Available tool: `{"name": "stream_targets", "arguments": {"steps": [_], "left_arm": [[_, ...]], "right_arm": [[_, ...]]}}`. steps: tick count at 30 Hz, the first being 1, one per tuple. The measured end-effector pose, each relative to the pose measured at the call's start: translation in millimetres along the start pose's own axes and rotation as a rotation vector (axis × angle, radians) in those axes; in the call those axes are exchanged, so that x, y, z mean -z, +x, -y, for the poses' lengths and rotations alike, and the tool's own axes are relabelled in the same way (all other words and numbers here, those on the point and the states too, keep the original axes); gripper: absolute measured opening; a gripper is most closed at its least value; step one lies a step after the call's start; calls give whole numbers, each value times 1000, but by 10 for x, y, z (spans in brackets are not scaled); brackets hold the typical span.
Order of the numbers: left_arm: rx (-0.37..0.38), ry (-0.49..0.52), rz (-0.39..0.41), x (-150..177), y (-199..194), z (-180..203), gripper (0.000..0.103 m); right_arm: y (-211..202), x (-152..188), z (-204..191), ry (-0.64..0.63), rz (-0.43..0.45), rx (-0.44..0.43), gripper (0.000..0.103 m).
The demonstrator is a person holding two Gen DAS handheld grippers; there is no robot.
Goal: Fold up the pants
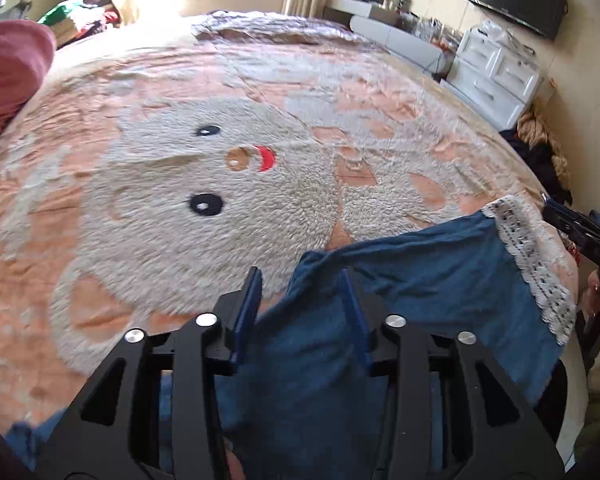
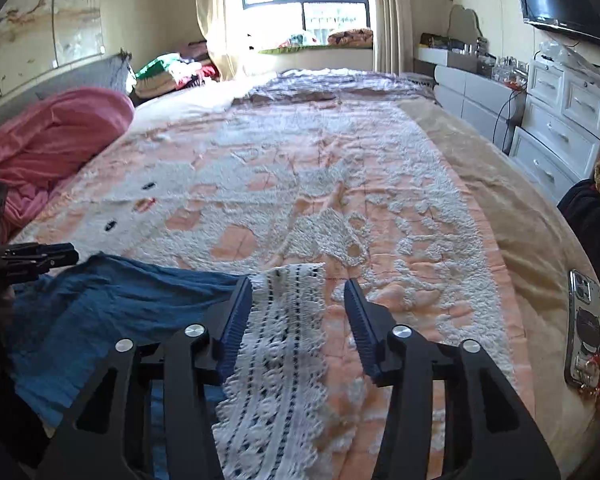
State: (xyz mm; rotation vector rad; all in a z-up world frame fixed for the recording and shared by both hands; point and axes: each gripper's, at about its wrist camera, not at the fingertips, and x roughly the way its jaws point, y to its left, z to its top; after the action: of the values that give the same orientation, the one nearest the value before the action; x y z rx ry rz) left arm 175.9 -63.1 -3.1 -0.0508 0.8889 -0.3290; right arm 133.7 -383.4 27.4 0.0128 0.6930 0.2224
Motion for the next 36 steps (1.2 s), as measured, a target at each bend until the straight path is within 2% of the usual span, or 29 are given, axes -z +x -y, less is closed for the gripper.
{"name": "stream_targets", "arguments": {"steps": [1,3,7,11,14,16,19,25,28,33,35,36], "left_arm": [[-9,-18,7,80,-144,-17,44],[-27,-42,15,280,-402,-39,44],[-72,-88,-4,724,-774,-79,44],[-152,-50,-10,1077,-1029,-73,46],[-175,-33,-43,1229,-1007,-107,50],[-326,-24,-67,1297,-929,-198,50],[-287,-68,-67,1327,-950,-442,50],[-225,-45,-58,1343,-991,-635,48],[-230,-26,-45,1389,-926,-616,48],[-186,-48,-3,1401,-966,-627,48],[-180,-47,1,1383,-1032,-577,53],[-167,-47,4,1375,-1085,-536,61]], "right_arm": [[-138,41,-74,-4,20,-24,54],[-355,166,-306,-30,33,-93,56],[-469,489,-826,-113,-22,-196,56],[-369,761,-1174,-156,-87,-199,56],[-284,871,-1317,-161,-114,-210,56],[-222,902,-1365,-178,-141,-176,56],[-135,1019,-1281,-191,-213,-101,56],[-260,1186,-1029,-150,-228,-81,56],[-255,1276,-1028,-136,-202,-65,56],[-353,1256,-1002,-74,-174,-72,56],[-533,1220,-912,-10,-125,-94,56],[-623,1209,-857,22,-103,-103,58]]}}
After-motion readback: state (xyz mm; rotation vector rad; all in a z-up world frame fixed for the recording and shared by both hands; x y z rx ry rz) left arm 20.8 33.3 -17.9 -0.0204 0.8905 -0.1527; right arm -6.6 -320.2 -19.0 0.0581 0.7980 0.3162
